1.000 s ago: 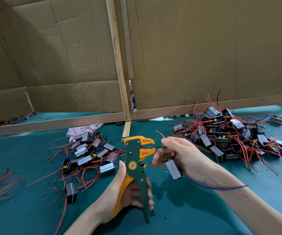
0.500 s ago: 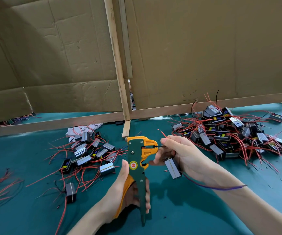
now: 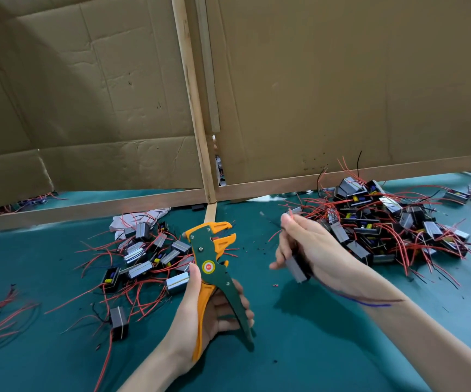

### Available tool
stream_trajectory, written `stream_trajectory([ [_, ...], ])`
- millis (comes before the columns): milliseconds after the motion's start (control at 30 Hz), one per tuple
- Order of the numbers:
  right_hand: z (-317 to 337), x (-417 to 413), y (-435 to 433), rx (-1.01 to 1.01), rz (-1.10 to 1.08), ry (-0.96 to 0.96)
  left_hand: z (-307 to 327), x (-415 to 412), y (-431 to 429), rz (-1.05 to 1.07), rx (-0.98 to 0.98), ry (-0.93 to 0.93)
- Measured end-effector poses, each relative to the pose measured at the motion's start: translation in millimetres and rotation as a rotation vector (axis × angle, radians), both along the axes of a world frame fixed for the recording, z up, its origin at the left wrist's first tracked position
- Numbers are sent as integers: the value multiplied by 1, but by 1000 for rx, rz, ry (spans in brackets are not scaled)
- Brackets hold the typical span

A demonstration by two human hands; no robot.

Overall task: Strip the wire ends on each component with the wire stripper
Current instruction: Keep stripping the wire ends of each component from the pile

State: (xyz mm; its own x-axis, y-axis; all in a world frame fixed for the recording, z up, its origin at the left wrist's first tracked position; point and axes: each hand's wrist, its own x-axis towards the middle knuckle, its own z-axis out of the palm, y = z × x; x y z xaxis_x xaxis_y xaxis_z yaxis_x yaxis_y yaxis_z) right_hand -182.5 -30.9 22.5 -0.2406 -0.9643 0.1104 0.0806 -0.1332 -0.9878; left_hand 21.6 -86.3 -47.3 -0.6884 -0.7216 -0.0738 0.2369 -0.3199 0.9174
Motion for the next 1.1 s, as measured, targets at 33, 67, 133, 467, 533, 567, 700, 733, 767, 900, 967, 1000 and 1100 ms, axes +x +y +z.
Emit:
stream_trajectory([
  [33,5,-6,-2,-25,-69,63,1,2,1,25,2,11],
  [67,11,-13,-5,-43,-151,149,1,2,-2,29,-6,22],
  [133,25,-35,-16,-58,-338,360,4,4,-3,75,-19,40],
  [467,49,-121,-56,499,-857,1097,15,30,-32,262,-84,154],
  [533,48,-99,-54,213,-974,1208,16,35,-39,291,-71,188],
  [567,46,-83,-54,37,-971,1253,17,38,-42,306,-58,211],
  [700,26,-7,-56,-186,-532,1263,22,50,-53,359,-16,282],
  [733,16,9,-59,-188,-404,1257,23,52,-54,372,-2,286],
  [767,5,24,-61,-187,-295,1256,24,54,-55,382,10,293],
  [900,-30,64,-71,-162,31,1195,28,59,-57,405,61,374],
  [967,-39,78,-74,-162,162,1115,28,59,-59,408,71,390],
  [1000,-43,84,-76,-155,211,1109,27,59,-59,407,71,387],
  [1100,-54,95,-79,-154,224,1286,26,59,-59,385,66,366],
])
